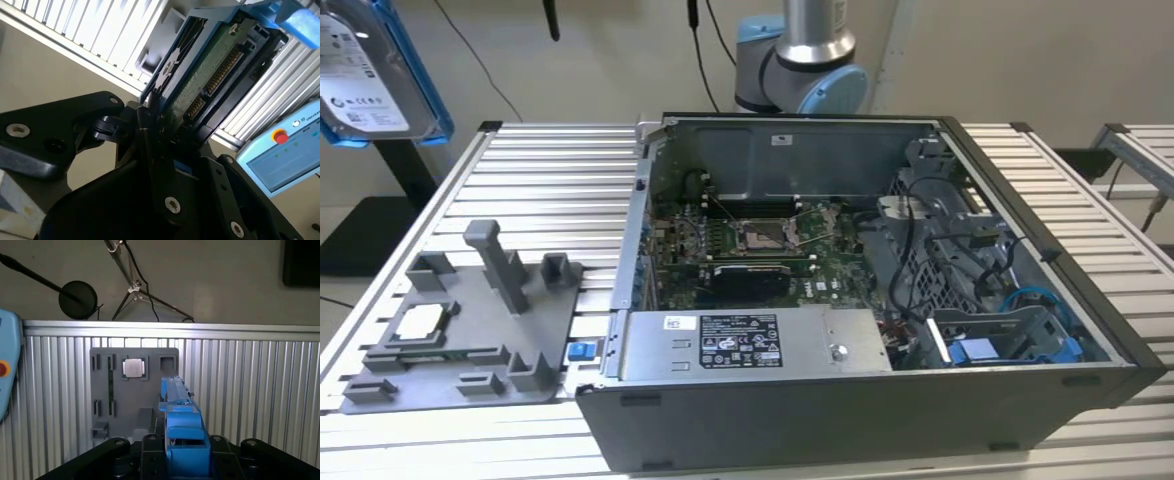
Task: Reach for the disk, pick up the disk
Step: 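Pick up the disk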
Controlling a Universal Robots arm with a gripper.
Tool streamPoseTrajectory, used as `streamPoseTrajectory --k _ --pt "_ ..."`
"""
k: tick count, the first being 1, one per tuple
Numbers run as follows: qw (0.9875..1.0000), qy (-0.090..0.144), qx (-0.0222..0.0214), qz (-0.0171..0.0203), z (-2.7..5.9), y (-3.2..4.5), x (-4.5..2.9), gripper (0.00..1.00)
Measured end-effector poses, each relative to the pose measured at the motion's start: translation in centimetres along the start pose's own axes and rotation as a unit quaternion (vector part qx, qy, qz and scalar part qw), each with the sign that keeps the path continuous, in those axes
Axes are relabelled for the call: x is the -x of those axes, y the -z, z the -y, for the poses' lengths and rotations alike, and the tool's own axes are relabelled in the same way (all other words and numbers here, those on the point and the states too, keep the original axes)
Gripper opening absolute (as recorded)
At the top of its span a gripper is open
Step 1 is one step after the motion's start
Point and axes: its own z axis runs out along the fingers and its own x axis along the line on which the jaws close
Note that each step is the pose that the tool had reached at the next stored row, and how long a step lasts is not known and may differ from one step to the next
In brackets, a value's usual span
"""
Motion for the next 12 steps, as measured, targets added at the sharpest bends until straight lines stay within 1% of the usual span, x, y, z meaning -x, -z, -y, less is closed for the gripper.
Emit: streamPoseTrajectory --k 12 --pt "1.0000 0.000 0.0010 0.0000 5.32 -0.19 -0.01 0.00"
